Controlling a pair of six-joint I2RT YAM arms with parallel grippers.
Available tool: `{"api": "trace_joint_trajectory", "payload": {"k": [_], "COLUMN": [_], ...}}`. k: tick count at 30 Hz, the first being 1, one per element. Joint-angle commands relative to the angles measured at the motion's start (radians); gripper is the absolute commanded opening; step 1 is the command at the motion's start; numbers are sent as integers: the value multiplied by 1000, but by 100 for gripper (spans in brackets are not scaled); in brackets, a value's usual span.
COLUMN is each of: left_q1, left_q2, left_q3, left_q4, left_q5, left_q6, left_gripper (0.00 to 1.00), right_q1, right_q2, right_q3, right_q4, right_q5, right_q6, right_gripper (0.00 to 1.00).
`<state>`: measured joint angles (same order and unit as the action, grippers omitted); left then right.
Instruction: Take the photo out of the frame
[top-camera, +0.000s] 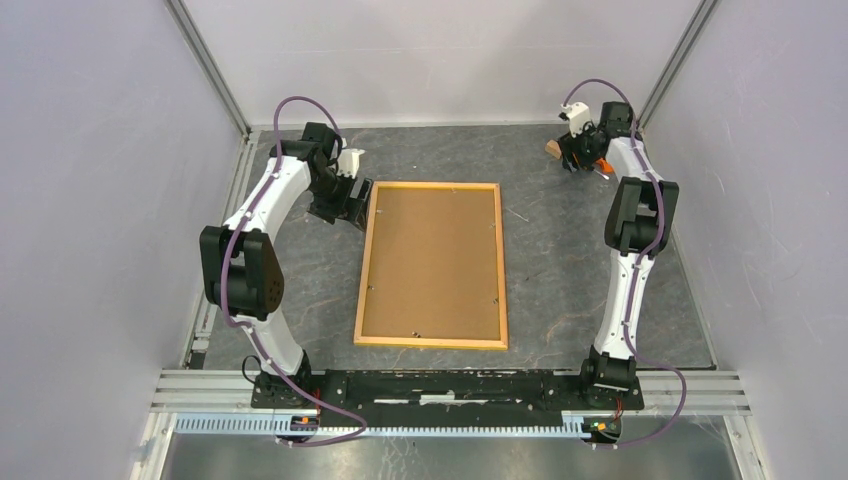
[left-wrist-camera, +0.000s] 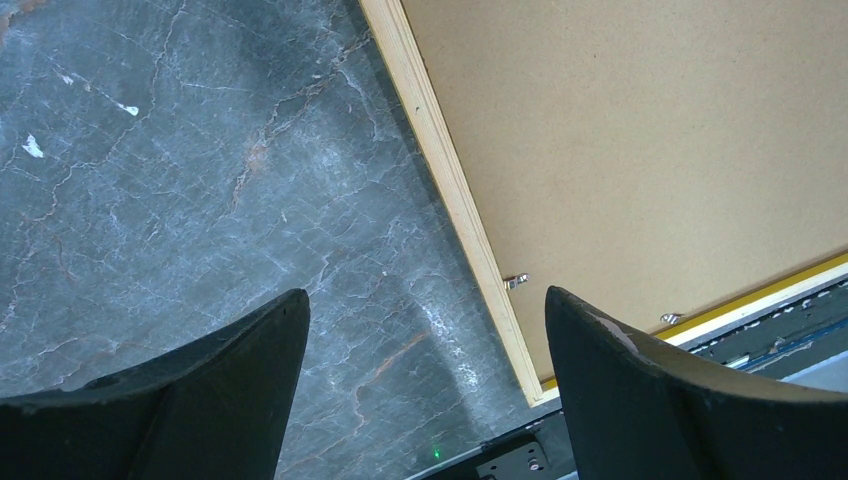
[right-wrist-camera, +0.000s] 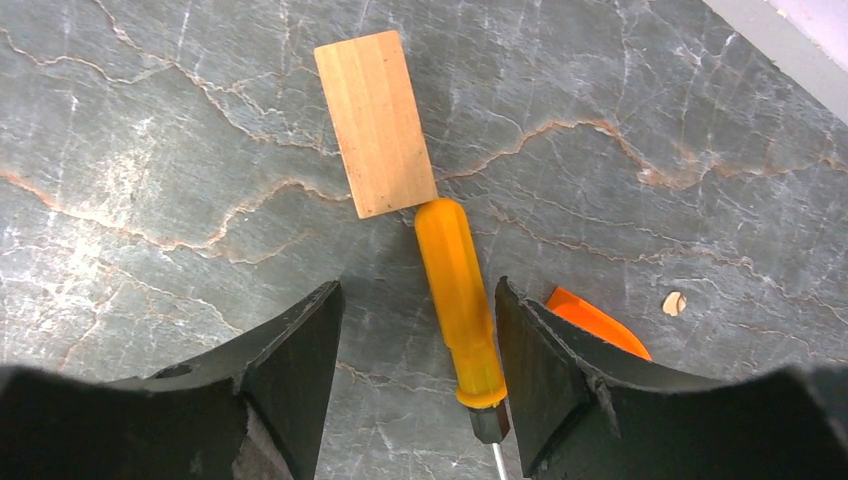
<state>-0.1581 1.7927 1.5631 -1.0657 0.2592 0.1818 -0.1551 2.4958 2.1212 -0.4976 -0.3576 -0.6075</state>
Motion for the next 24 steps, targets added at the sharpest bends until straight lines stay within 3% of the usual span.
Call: {"api": "trace_joint_trajectory", "payload": {"k": [1,12,18,24], "left_q1": [2,1,1,2], "left_q2": [-44,-54,-56,-66], "left_q3": [11,-6,-15,-23], "left_q4": [-2,-9,-8,-8], "left_q5": [-4,-3,0,7], "left_q6": [45,58,65,63], "left_gripper": [93,93,93,93], "right_q1": [-8,-62,-61,-66], "right_q2": [-15,-64,-141,-168], "right_q3": [-48,-170,-269,-307], "right_q4": [-118,-229,-260,-321], "right_q5": [-21,-113,-139,-20], "right_q6": [-5,27,-47,-214], "right_gripper": [64,57,68,67]}}
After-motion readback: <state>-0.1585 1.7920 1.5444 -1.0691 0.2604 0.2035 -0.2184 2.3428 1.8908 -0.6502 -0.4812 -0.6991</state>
